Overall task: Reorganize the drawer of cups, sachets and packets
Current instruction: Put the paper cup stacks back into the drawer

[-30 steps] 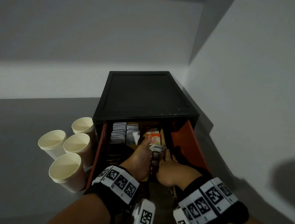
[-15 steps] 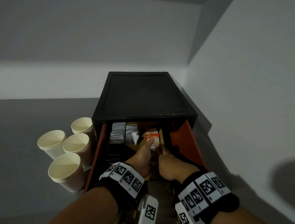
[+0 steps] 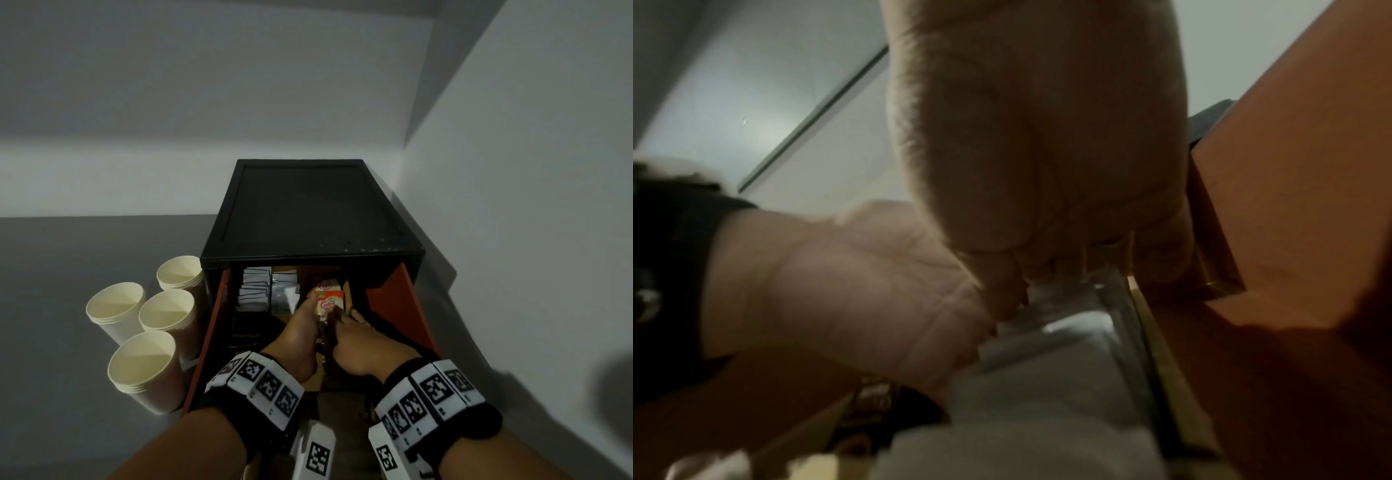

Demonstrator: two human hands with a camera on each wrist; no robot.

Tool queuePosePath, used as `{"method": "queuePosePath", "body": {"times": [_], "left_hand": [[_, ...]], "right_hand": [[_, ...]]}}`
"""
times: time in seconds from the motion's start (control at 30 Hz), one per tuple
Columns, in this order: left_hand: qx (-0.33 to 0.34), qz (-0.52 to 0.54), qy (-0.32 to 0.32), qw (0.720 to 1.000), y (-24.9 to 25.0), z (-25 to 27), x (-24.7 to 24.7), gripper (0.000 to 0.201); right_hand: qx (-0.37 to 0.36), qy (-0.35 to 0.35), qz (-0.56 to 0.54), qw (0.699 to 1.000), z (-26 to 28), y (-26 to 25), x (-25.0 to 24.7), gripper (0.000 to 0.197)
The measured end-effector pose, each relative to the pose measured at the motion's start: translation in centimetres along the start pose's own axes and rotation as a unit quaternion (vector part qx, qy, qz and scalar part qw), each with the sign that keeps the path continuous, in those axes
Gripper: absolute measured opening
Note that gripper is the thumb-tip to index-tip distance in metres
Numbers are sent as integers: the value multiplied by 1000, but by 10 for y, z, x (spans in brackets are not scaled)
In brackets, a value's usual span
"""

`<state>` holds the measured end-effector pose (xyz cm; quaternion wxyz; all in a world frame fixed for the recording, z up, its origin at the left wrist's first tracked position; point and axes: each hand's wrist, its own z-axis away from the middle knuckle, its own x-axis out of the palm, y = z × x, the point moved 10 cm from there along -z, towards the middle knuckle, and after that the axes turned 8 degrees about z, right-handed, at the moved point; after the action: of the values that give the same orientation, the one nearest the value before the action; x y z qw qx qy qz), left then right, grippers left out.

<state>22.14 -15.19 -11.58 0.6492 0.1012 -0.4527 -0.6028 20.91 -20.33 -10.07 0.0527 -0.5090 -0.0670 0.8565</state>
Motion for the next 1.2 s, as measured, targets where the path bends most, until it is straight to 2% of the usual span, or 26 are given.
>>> {"method": "queuePosePath", "body": {"times": [0.07, 0.13, 0.2, 0.27, 0.33, 0.43, 0.5, 0.57, 0.63, 0.7, 0.83, 0.93, 1.07, 1.2], "left_hand": [[11, -24, 0, 1000, 11, 14, 3, 52], [30, -50, -14, 998, 29, 38, 7, 41], [88, -95, 6, 992, 60, 68, 1, 35], [188, -135, 45, 972, 103, 106, -18, 49], [281, -149, 48, 947, 141, 149, -37, 58], [371, -153, 89, 912, 176, 205, -77, 37], [410, -159, 151, 885, 185, 222, -120, 28], [413, -198, 236, 857, 177, 223, -168, 35], [378, -234, 289, 848, 154, 205, -214, 54], [326, -248, 286, 866, 121, 180, -246, 70], [260, -216, 202, 919, 61, 133, -265, 88], [286, -214, 161, 920, 46, 112, -258, 88], [351, -182, 176, 901, 49, 102, -253, 86], [392, -167, 176, 887, 65, 120, -248, 84]], "right_hand": [[3, 30, -30, 999, -4, 4, -7, 65], [-3, 98, -67, 993, -3, 4, -24, 62], [-25, 174, -103, 979, 5, -5, -50, 56], [-57, 218, -146, 963, 16, -22, -73, 51], [-88, 246, -184, 948, 26, -41, -92, 45], [-131, 273, -237, 923, 41, -71, -110, 36], [-154, 304, -262, 903, 48, -84, -118, 31], [-167, 335, -277, 885, 53, -93, -123, 35], [-175, 346, -302, 871, 55, -97, -122, 44], [-175, 346, -307, 869, 56, -100, -117, 44], [-155, 351, -273, 882, 53, -103, -102, 45], [-147, 354, -278, 881, 54, -107, -95, 40], [-153, 371, -300, 866, 59, -113, -93, 38], [-155, 356, -313, 867, 60, -115, -84, 38]]}}
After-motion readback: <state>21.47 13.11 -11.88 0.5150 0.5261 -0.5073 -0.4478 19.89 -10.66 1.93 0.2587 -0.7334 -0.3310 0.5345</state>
